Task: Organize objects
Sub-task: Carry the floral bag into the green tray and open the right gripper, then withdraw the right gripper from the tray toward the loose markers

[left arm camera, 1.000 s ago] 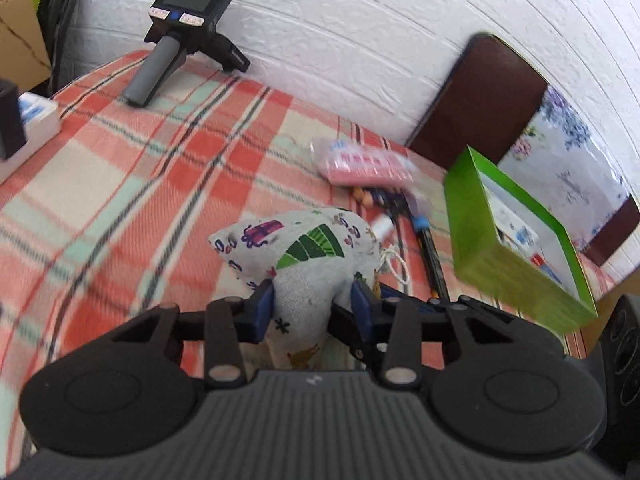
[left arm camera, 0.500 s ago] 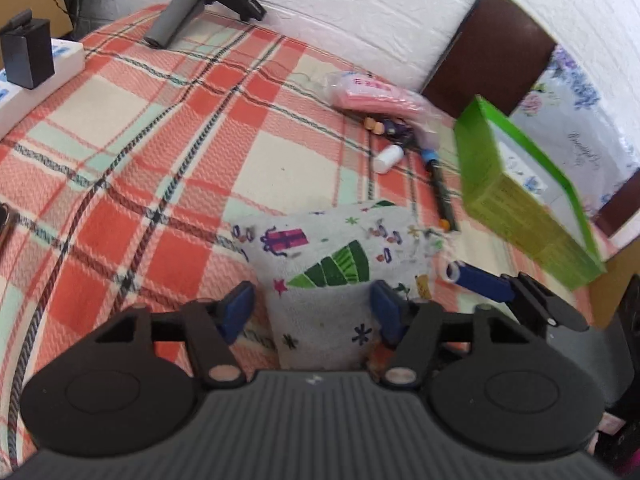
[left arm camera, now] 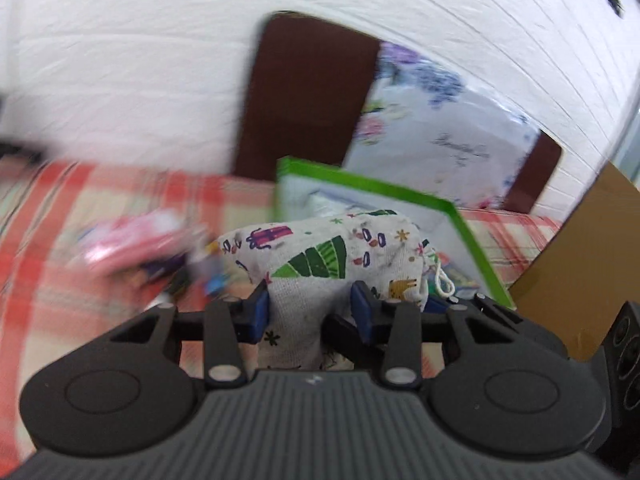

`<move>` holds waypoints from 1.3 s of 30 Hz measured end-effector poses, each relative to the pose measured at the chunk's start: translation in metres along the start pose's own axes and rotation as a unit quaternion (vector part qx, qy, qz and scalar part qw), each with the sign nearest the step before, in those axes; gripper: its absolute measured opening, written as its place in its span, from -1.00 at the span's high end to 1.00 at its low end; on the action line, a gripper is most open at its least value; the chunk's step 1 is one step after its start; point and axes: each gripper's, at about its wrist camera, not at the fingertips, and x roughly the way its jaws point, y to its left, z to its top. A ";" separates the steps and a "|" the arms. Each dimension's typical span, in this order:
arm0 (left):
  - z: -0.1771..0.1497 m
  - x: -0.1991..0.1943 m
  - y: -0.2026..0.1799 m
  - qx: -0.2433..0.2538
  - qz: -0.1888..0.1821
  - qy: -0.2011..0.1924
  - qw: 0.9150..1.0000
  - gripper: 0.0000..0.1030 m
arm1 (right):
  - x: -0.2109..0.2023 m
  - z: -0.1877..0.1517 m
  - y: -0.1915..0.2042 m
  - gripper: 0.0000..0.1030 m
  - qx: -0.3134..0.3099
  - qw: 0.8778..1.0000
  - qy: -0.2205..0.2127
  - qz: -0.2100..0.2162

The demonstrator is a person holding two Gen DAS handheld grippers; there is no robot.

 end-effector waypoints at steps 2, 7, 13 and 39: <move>0.011 0.029 -0.016 0.016 -0.004 0.000 1.000 0.13 | 0.012 0.004 -0.030 -0.18 0.034 0.999 0.005 -0.024; 0.010 0.081 -0.027 0.042 0.093 0.020 0.995 0.03 | 0.049 -0.007 -0.074 -0.82 0.065 0.991 0.050 -0.101; -0.004 0.048 -0.034 0.051 0.094 0.007 0.994 -0.03 | 0.016 -0.025 -0.079 -0.86 0.103 0.988 0.006 -0.115; -0.103 -0.041 -0.013 0.037 0.187 0.085 0.978 -0.15 | -0.094 -0.081 0.015 -0.81 0.110 0.984 0.098 -0.095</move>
